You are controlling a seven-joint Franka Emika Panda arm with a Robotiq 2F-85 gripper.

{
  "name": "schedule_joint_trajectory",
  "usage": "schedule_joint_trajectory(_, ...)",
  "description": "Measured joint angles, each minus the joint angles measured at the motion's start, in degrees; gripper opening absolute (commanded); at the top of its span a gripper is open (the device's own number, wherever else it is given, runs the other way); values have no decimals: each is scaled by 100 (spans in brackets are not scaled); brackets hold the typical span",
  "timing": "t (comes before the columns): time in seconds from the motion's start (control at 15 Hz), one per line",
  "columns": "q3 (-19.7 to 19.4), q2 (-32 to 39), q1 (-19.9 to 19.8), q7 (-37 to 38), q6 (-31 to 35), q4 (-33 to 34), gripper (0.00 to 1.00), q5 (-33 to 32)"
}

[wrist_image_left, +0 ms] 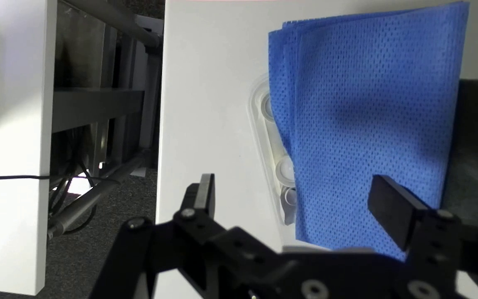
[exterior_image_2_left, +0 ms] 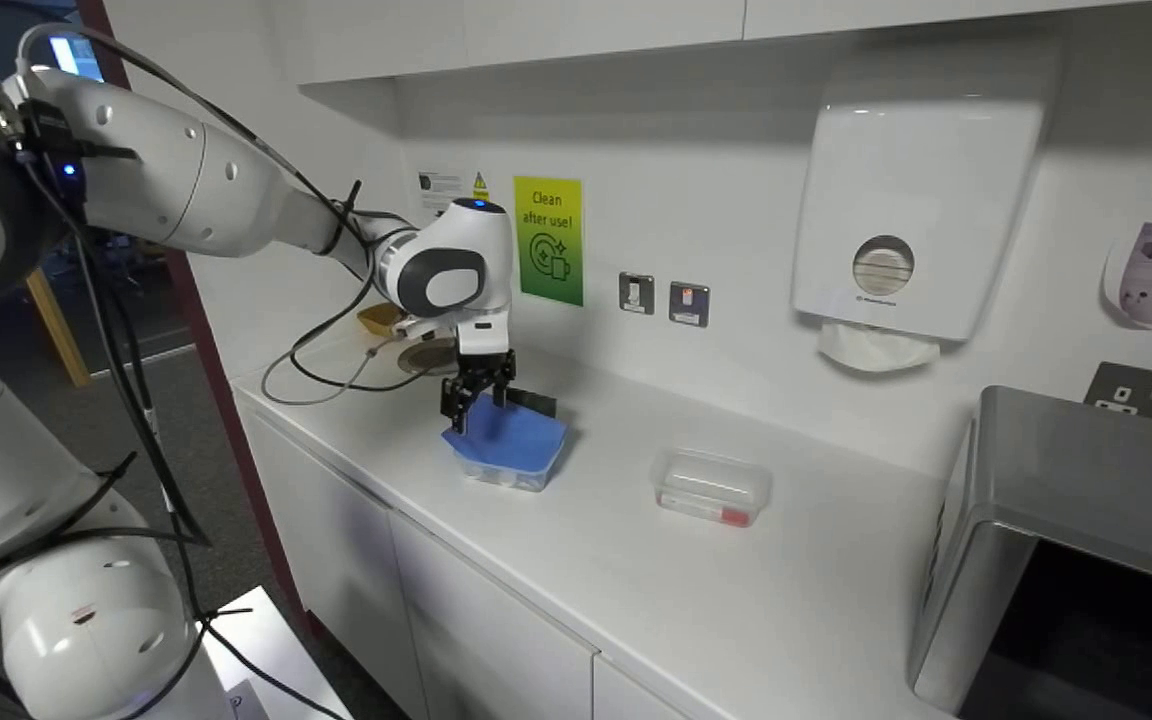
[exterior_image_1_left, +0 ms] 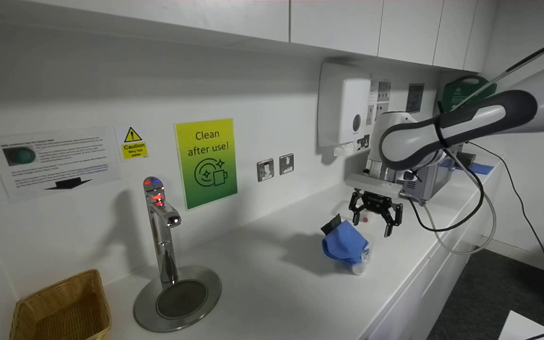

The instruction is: Move the lunch with the blue cloth closer to the edge, remove the blue cloth and put it on the counter

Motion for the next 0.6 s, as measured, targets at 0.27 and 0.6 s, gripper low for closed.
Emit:
schedule_joint_trajectory(0.27, -22, 16, -6, -189, -8, 178, 100, -41)
schedule_joint_trajectory(0.6, 34, 175, 20, -819, -183, 566, 100, -99)
